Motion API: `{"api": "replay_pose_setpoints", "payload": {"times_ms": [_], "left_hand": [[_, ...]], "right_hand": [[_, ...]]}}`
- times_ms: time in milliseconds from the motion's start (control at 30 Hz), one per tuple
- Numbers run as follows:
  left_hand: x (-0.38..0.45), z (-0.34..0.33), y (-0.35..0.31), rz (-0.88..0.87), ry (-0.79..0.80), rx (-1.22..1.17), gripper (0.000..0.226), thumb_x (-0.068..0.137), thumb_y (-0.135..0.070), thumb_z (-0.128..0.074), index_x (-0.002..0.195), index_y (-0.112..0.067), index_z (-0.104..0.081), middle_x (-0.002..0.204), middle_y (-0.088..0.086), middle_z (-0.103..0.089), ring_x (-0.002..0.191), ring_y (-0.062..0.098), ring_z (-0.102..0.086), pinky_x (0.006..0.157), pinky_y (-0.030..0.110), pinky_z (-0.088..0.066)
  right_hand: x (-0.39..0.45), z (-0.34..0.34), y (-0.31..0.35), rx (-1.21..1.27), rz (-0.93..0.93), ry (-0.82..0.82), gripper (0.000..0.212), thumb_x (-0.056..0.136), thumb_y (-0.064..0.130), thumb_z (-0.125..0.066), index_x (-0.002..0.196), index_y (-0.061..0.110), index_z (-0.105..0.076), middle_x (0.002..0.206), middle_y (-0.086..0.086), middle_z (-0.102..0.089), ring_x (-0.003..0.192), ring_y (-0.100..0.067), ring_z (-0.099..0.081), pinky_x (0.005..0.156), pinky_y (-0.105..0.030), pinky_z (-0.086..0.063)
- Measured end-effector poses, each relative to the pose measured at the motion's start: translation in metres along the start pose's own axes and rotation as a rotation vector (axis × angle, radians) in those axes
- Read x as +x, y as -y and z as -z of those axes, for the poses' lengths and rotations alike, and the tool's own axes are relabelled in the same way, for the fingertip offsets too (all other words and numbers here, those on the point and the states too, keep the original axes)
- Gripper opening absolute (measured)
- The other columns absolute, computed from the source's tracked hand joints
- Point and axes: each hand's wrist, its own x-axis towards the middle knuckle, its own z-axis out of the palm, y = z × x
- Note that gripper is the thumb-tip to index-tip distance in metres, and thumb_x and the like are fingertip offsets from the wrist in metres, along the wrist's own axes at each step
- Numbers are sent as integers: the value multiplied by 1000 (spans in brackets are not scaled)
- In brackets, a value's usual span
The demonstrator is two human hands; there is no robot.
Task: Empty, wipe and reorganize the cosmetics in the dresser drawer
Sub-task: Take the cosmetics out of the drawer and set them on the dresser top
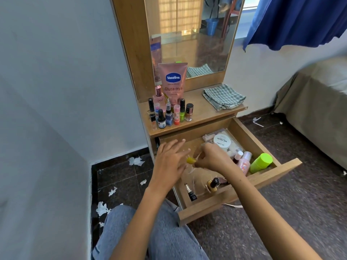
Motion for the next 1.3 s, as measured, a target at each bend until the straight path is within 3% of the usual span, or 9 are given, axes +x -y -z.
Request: {"api": "replay_pose_setpoints", "payload": {"times_ms": [133, 233, 367, 467, 633, 800, 900, 1033, 1300], "left_hand": [[-8, 12, 6, 6, -180, -100, 36, 72, -30, -79, 107, -25, -71, 112, -8, -67, 104, 16, -54, 90, 32, -37], [-13, 19, 11, 49, -298, -137, 27, 76, -30, -76, 101, -21, -74, 94, -9, -70, 90, 12, -57, 81, 26, -35], [-17, 27, 22, 120, -340, -184, 22, 83, -30, -72, 103, -20, -71, 94, -7, -70, 90, 10, -60, 83, 24, -41], [-21, 37, 31, 242, -423, -351, 23, 85, -32, -69, 105, -21, -71, 98, -10, -69, 91, 5, -61, 81, 24, -46], [-13, 49, 57, 445, -599, -588, 21, 84, -20, -71, 105, -21, -70, 95, -15, -69, 89, -2, -63, 77, 15, -49], [11, 52, 82, 504, -618, -626, 19, 85, -17, -69, 104, -20, -69, 93, -18, -66, 88, -8, -61, 78, 12, -49], [30, 45, 98, 514, -609, -611, 19, 85, -16, -69, 105, -15, -69, 95, -8, -69, 86, -9, -61, 77, 9, -49], [49, 40, 105, 460, -571, -603, 18, 84, -13, -70, 103, -13, -68, 93, -6, -69, 83, -11, -61, 75, 7, -47], [60, 26, 100, 432, -494, -620, 19, 85, -11, -70, 104, -10, -67, 92, -10, -64, 80, -14, -59, 73, 3, -45]], "right_hand": [[-5, 4, 19, 302, 89, -116, 22, 71, 21, -81, 89, 19, -68, 77, 2, -70, 74, -11, -66, 70, -34, -56], [-6, 3, 31, 427, 144, -199, 33, 69, 27, -83, 97, 21, -67, 75, 6, -66, 71, -6, -62, 63, -23, -48], [-6, -4, 45, 612, 242, -237, 44, 72, 38, -81, 108, 20, -65, 85, 7, -69, 79, -5, -65, 69, -19, -52], [-8, -13, 52, 740, 310, -344, 35, 81, 46, -67, 105, 21, -66, 90, 8, -72, 84, -3, -68, 72, -20, -55], [5, -43, 39, 597, 286, -558, 15, 94, 40, -55, 96, 30, -65, 88, 16, -69, 84, 1, -65, 70, -22, -53], [16, -61, 31, 460, 319, -597, 27, 97, 48, -45, 90, 29, -63, 78, 14, -65, 74, -2, -62, 61, -29, -52], [20, -63, 31, 526, 295, -610, 47, 96, 57, -36, 84, 22, -66, 72, 8, -66, 69, -6, -63, 60, -38, -52], [22, -67, 31, 622, 249, -599, 53, 95, 57, -34, 84, 20, -69, 74, 9, -70, 70, -5, -67, 62, -40, -55], [23, -68, 32, 516, 197, -595, 62, 92, 65, -25, 83, 25, -72, 67, 13, -68, 69, 1, -65, 63, -27, -49]]}}
